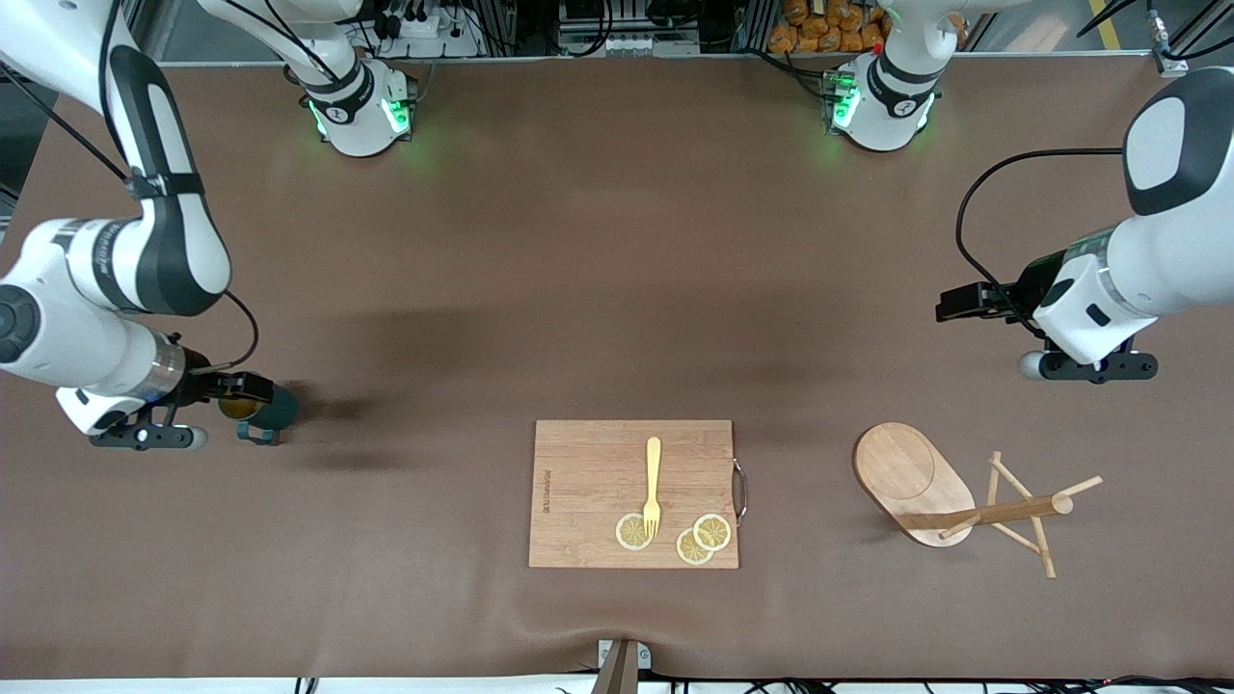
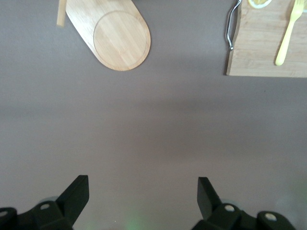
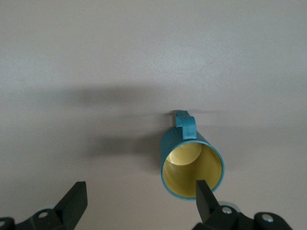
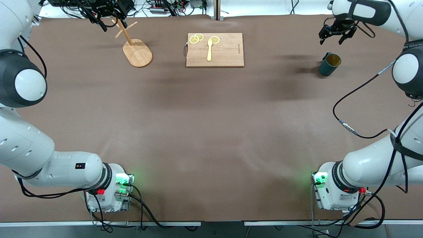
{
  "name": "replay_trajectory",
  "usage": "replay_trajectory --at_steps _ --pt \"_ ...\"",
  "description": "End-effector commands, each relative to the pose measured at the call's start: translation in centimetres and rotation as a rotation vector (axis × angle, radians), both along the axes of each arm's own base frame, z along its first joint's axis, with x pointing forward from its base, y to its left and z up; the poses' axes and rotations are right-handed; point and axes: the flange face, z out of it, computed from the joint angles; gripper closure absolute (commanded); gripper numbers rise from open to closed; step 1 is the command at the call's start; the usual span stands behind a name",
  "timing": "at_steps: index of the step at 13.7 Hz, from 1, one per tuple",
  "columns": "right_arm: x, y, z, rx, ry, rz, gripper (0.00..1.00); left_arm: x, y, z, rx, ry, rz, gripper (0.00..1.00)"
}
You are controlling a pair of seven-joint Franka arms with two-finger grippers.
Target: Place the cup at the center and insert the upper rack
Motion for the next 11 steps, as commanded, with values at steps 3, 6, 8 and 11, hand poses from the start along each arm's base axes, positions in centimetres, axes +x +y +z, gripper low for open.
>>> replay_trajectory --at_steps 3,6,8,11 --pt "0.7 -2.0 -3.5 -0.007 -0.013 0.054 0.0 0.0 2.3 3.6 -0.025 -0.063 0.034 0.0" --pt "0.5 -3.0 -5.0 -0.003 0.011 0.071 0.03 0.1 2.0 2.4 -0.025 -0.04 0.022 0.0" --pt "0.1 -3.2 -5.7 0.001 0.031 0.065 0.11 0.0 0.8 1.8 -0.027 -0.026 0.001 0.0" --pt "-0.8 -3.0 -7.1 0.006 0.061 0.066 0.17 0.1 -2.3 -0.7 -0.026 0.024 -0.053 0.0"
